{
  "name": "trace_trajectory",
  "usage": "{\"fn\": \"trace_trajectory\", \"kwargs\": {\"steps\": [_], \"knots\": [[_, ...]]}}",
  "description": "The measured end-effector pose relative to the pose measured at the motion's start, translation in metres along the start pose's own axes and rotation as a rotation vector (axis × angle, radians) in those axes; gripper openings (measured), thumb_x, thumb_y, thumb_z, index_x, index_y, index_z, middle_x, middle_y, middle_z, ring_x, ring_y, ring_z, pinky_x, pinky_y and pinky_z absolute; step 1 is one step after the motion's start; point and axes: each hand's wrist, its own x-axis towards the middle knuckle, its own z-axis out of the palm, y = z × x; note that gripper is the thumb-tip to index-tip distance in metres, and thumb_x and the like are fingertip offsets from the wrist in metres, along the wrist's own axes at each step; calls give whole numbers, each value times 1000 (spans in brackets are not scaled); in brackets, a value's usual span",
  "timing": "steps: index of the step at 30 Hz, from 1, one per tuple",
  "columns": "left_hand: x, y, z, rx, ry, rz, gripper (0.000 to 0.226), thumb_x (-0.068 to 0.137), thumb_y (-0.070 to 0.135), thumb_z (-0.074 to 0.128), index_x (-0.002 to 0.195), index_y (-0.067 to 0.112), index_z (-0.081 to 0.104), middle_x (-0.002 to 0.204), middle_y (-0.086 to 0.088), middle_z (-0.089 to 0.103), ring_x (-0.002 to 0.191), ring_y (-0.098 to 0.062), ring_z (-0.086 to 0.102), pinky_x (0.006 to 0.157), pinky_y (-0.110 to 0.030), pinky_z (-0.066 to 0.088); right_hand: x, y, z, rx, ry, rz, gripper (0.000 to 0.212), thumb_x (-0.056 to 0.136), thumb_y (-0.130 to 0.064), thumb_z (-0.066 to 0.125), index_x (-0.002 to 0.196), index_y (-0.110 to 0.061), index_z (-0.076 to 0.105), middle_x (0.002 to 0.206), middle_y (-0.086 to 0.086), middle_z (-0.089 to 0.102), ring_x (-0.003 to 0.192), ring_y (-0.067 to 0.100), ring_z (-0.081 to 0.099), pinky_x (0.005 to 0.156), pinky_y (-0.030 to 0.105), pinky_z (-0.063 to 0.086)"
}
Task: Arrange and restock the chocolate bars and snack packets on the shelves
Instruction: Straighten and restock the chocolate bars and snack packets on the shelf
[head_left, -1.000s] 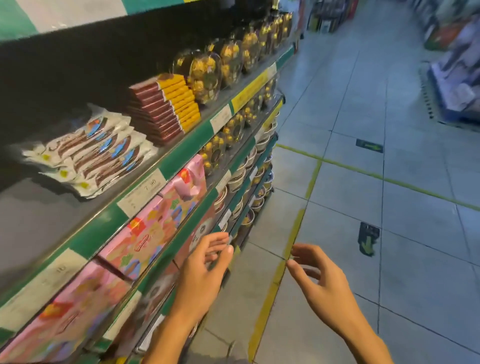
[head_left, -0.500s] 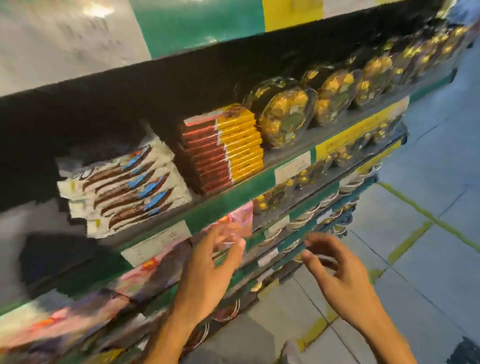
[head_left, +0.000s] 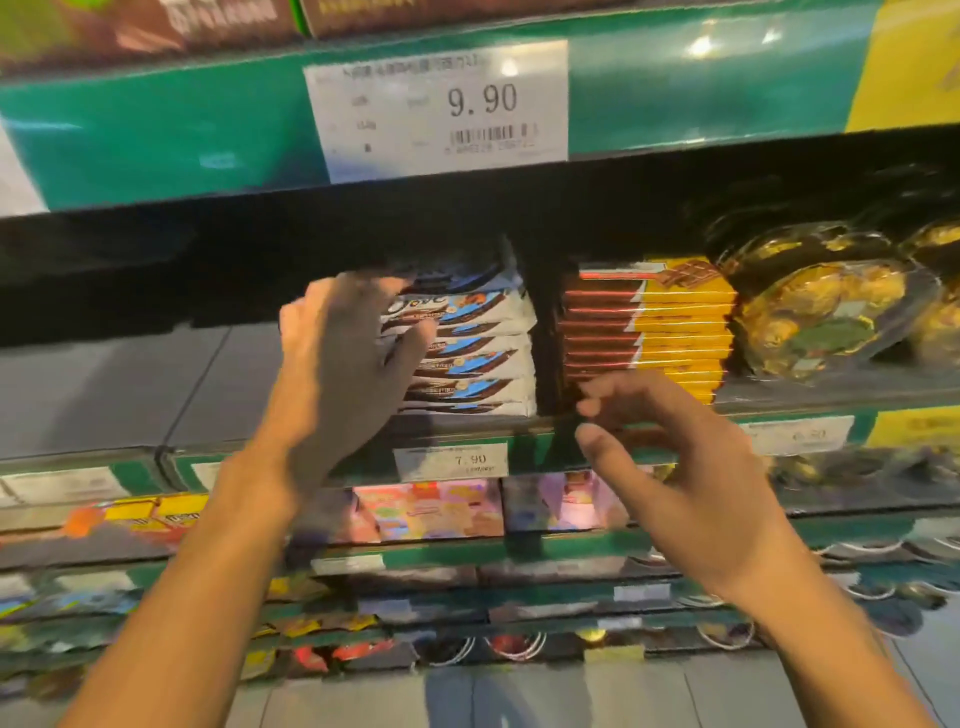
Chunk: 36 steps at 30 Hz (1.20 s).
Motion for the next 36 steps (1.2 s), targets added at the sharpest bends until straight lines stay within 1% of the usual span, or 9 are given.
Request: {"fn": "trace_trajectory", "kwargs": {"steps": [3, 7, 14, 18, 22, 24, 26, 31, 36], "knots": [[13, -11, 10, 261, -155, 81, 47, 97, 53, 41, 120, 19, 64, 107, -7, 69, 103, -31, 60, 91, -46, 42, 6, -4, 10, 32, -6, -32, 21, 89, -30, 66, 109, -34, 62, 100, -17, 67, 100, 9, 65, 83, 33, 55], [18, -16, 12, 370, -140, 138, 40, 94, 55, 49, 117, 27, 67, 107, 0, 70, 104, -23, 62, 91, -41, 39, 8, -9, 17, 22, -24, -55, 22, 91, -26, 66, 108, -38, 60, 99, -18, 66, 96, 8, 65, 78, 29, 54], [20, -17, -1, -58, -193, 22, 37, 86, 41, 71, 117, 21, 68, 111, 1, 71, 101, -20, 63, 96, -44, 46, 23, -19, 25, -184, -30, -77, 22, 92, -29, 65, 114, -31, 61, 98, -21, 66, 94, 3, 64, 77, 29, 55], [15, -23, -8, -106, -174, -11, 41, 84, 36, 73, 120, 18, 66, 106, 4, 66, 96, -11, 50, 99, -36, 39, 46, -34, 35, -452, -39, -163, 29, 93, -37, 63, 120, -32, 56, 112, -19, 62, 104, 1, 56, 85, 21, 51], [11, -61, -18, -37, -194, -28, 48, 88, 49, 61, 122, 15, 65, 108, -3, 69, 104, -23, 58, 95, -40, 43, 73, -47, 51, -645, -90, -261, 42, 93, -38, 63, 131, -24, 53, 126, -5, 59, 118, 15, 51, 90, 29, 48], [2, -84, -22, -42, -180, 37, 47, 90, 54, 52, 115, 17, 67, 103, 3, 69, 101, -19, 60, 94, -25, 37, 88, -50, 59, -711, -128, -288, 46, 94, -38, 61, 134, -19, 51, 128, 0, 58, 119, 20, 51, 91, 33, 51], [-9, -97, -29, -57, -129, 21, 30, 92, 38, 61, 114, 19, 68, 103, 5, 63, 98, -15, 54, 86, -17, 32, 103, -51, 64, -800, -180, -286, 46, 96, -40, 57, 134, -15, 50, 127, 5, 58, 118, 25, 51, 91, 39, 52], [-30, -111, -38, -162, -68, -67, 33, 89, 20, 68, 121, 23, 61, 108, 2, 61, 97, -21, 56, 82, -44, 49, 118, -51, 70, -982, -266, -211, 50, 100, -48, 45, 140, -18, 50, 137, 6, 54, 123, 28, 51, 98, 45, 48], [-44, -114, -37, -180, -63, -133, 28, 90, 21, 67, 117, 17, 60, 94, 10, 56, 83, -9, 50, 70, -14, 39, 119, -55, 69, -1000, -316, -213, 38, 96, -50, 51, 121, -22, 56, 114, 2, 62, 102, 24, 59, 83, 42, 53]]}}
